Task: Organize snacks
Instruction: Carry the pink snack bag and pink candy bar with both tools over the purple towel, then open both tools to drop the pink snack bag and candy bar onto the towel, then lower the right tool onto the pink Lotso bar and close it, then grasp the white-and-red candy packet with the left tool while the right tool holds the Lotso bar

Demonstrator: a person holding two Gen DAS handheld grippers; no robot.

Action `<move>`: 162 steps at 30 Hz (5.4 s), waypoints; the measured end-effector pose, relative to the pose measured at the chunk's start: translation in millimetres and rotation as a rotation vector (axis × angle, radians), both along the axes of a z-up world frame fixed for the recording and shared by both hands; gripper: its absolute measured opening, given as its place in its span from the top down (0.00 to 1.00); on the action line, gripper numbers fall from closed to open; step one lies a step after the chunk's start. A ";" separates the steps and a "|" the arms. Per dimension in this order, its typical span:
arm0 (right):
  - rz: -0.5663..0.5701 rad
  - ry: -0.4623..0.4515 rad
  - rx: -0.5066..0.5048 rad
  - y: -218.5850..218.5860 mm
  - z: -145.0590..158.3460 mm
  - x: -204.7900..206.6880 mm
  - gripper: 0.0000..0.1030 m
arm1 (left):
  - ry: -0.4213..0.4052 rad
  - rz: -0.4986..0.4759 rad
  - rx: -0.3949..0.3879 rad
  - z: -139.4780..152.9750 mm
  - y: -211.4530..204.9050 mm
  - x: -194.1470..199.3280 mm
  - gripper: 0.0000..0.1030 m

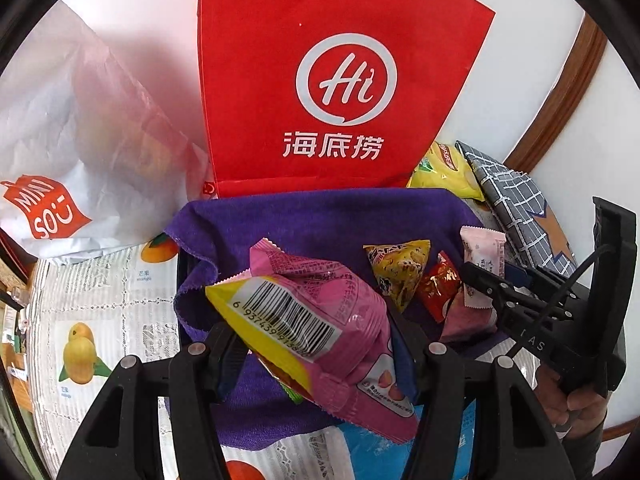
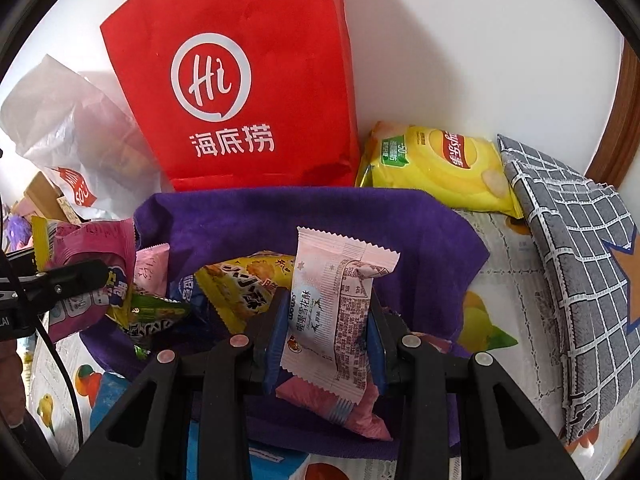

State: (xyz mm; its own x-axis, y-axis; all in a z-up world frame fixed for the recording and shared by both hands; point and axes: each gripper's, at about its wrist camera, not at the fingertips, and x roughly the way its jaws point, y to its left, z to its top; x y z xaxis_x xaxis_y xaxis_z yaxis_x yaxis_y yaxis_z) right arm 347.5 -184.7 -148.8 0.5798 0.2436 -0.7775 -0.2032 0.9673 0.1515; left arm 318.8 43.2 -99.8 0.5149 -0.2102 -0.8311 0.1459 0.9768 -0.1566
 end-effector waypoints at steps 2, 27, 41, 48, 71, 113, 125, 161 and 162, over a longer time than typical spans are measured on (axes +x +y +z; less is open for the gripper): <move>0.003 -0.001 -0.001 0.2 0.0 0.1 0.65 | 0.000 0.000 0.003 0.0 0.1 -0.2 0.42; 0.032 0.008 -0.013 4.9 6.4 -3.6 0.62 | 0.015 -0.050 0.027 -0.2 -10.4 -1.0 0.42; -0.048 -0.004 -0.021 -13.8 30.8 -30.0 0.48 | -0.050 -0.061 0.024 24.9 -15.7 -18.7 0.30; -0.093 -0.017 -0.054 -25.0 50.7 -58.3 0.45 | -0.112 -0.070 -0.001 46.4 -15.7 -34.5 0.30; -0.141 -0.026 -0.049 -26.4 51.2 -171.5 0.43 | -0.139 -0.095 -0.013 63.8 -14.4 -127.3 0.30; -0.029 0.118 -0.125 25.9 -44.6 -238.2 0.78 | 0.010 0.020 0.006 0.1 26.6 -196.4 0.30; -0.039 0.080 -0.102 -3.4 -48.0 -241.2 0.78 | 0.113 -0.014 -0.027 -40.9 -4.1 -202.7 0.30; -0.070 0.036 -0.113 -35.1 -46.7 -232.9 0.80 | 0.107 -0.042 -0.114 -65.5 -32.4 -197.5 0.61; -0.075 0.038 -0.102 -36.0 -45.1 -232.3 0.80 | 0.106 -0.038 -0.112 -64.2 -29.0 -197.3 0.61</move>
State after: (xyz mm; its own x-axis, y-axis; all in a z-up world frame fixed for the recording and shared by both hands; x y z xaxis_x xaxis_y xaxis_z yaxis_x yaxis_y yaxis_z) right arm 115.2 -220.8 -194.0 0.5627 0.1197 -0.8179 -0.1259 0.9903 0.0583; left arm 121.5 14.2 -164.0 0.4157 -0.3226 -0.8504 0.1594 0.9463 -0.2811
